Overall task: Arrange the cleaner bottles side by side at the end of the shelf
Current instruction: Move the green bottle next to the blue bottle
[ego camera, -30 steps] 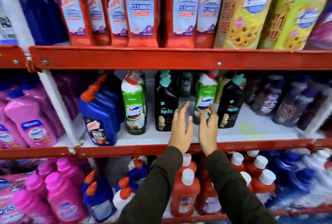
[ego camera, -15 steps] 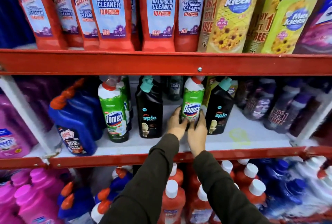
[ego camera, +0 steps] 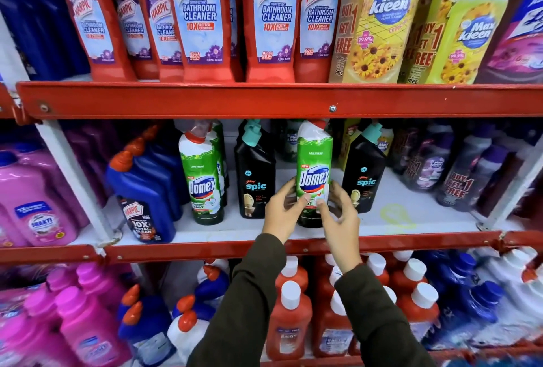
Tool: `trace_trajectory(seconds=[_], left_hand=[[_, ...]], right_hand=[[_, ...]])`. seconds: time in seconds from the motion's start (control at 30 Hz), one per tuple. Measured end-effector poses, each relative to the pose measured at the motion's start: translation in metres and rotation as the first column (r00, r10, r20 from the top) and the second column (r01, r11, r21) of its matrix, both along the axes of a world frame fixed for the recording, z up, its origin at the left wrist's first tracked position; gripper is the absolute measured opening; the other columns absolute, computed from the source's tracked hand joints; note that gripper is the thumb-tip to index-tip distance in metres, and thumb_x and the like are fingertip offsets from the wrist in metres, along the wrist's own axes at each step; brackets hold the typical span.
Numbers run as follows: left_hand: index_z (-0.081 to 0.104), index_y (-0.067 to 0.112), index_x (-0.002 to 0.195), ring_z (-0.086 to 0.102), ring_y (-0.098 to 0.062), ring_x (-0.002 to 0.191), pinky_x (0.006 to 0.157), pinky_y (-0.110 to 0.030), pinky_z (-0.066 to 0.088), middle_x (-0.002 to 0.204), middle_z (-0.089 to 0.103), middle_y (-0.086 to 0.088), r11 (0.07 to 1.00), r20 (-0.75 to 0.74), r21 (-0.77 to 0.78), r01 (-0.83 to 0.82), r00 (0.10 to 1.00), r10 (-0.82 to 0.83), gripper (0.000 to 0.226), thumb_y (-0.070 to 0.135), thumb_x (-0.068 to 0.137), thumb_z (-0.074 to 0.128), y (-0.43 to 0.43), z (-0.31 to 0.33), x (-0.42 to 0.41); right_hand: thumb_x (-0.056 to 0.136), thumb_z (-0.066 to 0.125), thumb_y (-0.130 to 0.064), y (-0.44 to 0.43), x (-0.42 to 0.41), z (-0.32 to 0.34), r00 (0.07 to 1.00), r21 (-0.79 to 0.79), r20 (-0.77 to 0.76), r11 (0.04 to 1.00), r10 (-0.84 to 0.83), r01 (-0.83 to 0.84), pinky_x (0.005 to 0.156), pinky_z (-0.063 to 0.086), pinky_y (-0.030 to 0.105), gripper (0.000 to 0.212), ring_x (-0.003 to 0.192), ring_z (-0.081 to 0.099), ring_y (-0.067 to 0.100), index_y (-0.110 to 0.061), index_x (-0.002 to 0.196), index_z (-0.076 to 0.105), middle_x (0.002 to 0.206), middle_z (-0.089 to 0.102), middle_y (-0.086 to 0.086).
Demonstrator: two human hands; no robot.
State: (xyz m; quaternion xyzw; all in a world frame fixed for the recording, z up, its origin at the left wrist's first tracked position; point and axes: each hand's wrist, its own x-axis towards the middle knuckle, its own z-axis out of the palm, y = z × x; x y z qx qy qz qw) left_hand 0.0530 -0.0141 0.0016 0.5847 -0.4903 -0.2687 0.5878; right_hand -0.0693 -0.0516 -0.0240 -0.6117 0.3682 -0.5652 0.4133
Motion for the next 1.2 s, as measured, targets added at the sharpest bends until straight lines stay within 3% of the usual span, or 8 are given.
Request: trace_trajectory(seconds=[0.2,0.37,0.5,0.7,0.9,1.0,1.1,1.2], left_hand=[[0.052,0.019,0.138,0.062,-0.002,0.106,0.083,-0.006,0.049,0.119,0.067,0.003,1.000,0.009,-0.021,0.018,1.000,-0.018,0.049,0.018,0.091,0.066,0.026,-0.002,-0.006],[0.053,0.023,0.137,0.059,0.021,0.092,0.080,-0.002,0.047,0.114,0.067,0.008,0.999,-0.002,-0.026,0.025,1.000,-0.025,0.047,0.018,0.092,0.065,0.044,-0.002,-0.004],[0.050,0.024,0.139,0.058,0.022,0.088,0.078,-0.001,0.046,0.114,0.064,0.013,0.999,-0.016,-0.038,-0.015,1.000,0.015,0.047,0.017,0.094,0.062,0.061,-0.001,0.011],[0.049,0.034,0.131,0.062,-0.006,0.103,0.081,-0.002,0.047,0.127,0.065,-0.002,0.993,-0.016,-0.050,-0.104,0.995,0.103,0.044,0.015,0.094,0.061,0.098,-0.004,0.060],[0.048,0.016,0.141,0.061,-0.001,0.101,0.080,0.000,0.048,0.132,0.062,-0.006,0.979,-0.031,-0.039,-0.201,0.979,0.200,0.049,0.009,0.094,0.060,0.128,-0.009,0.114],[0.048,0.016,0.142,0.064,-0.014,0.115,0.090,-0.006,0.050,0.132,0.064,-0.007,0.976,-0.013,-0.037,-0.212,0.977,0.212,0.051,0.011,0.094,0.061,0.135,-0.010,0.138],[0.047,0.016,0.143,0.061,-0.016,0.122,0.099,-0.017,0.049,0.133,0.064,-0.006,0.978,-0.023,-0.028,-0.209,0.978,0.208,0.052,0.012,0.094,0.061,0.140,-0.009,0.149],[0.046,0.017,0.144,0.058,-0.010,0.118,0.093,-0.010,0.049,0.130,0.062,0.001,0.980,-0.022,0.000,-0.201,0.979,0.201,0.052,0.011,0.094,0.061,0.143,-0.013,0.154]], right_hand=[[0.095,0.065,-0.010,0.025,-0.011,0.002,0.999,-0.005,0.010,0.999,0.041,-0.041,0.086,0.049,0.004,0.046,0.122,0.062,0.020,-0.016,0.139,0.055,0.138,0.062,0.008],[0.094,0.066,-0.010,0.043,-0.012,0.006,0.998,-0.022,0.005,0.998,0.058,-0.057,0.086,0.049,0.004,0.047,0.113,0.062,0.002,-0.016,0.140,0.055,0.137,0.062,0.004],[0.093,0.068,-0.010,0.058,0.005,0.009,0.996,-0.040,0.023,0.995,0.091,-0.090,0.094,0.054,0.019,0.047,0.110,0.064,0.000,-0.016,0.139,0.057,0.132,0.064,0.001],[0.091,0.071,-0.011,0.079,0.060,0.003,0.989,-0.049,-0.017,0.988,0.147,-0.148,0.096,0.057,0.028,0.048,0.113,0.066,0.016,-0.014,0.137,0.058,0.131,0.065,0.006],[0.092,0.070,-0.011,0.099,0.119,0.004,0.971,-0.076,-0.098,0.971,0.218,-0.226,0.103,0.055,0.037,0.052,0.116,0.065,0.018,-0.018,0.141,0.056,0.135,0.058,0.007],[0.092,0.069,-0.010,0.105,0.140,0.006,0.959,-0.074,-0.112,0.960,0.261,-0.270,0.104,0.056,0.041,0.048,0.115,0.066,0.016,-0.017,0.138,0.057,0.137,0.056,0.008],[0.092,0.069,-0.009,0.105,0.153,0.004,0.952,-0.064,-0.135,0.957,0.274,-0.284,0.101,0.058,0.035,0.049,0.115,0.067,0.016,-0.015,0.139,0.056,0.135,0.058,0.008],[0.091,0.070,-0.009,0.105,0.160,-0.004,0.947,-0.035,-0.174,0.960,0.269,-0.279,0.088,0.055,0.010,0.051,0.116,0.066,0.017,-0.013,0.140,0.054,0.138,0.058,0.011]])
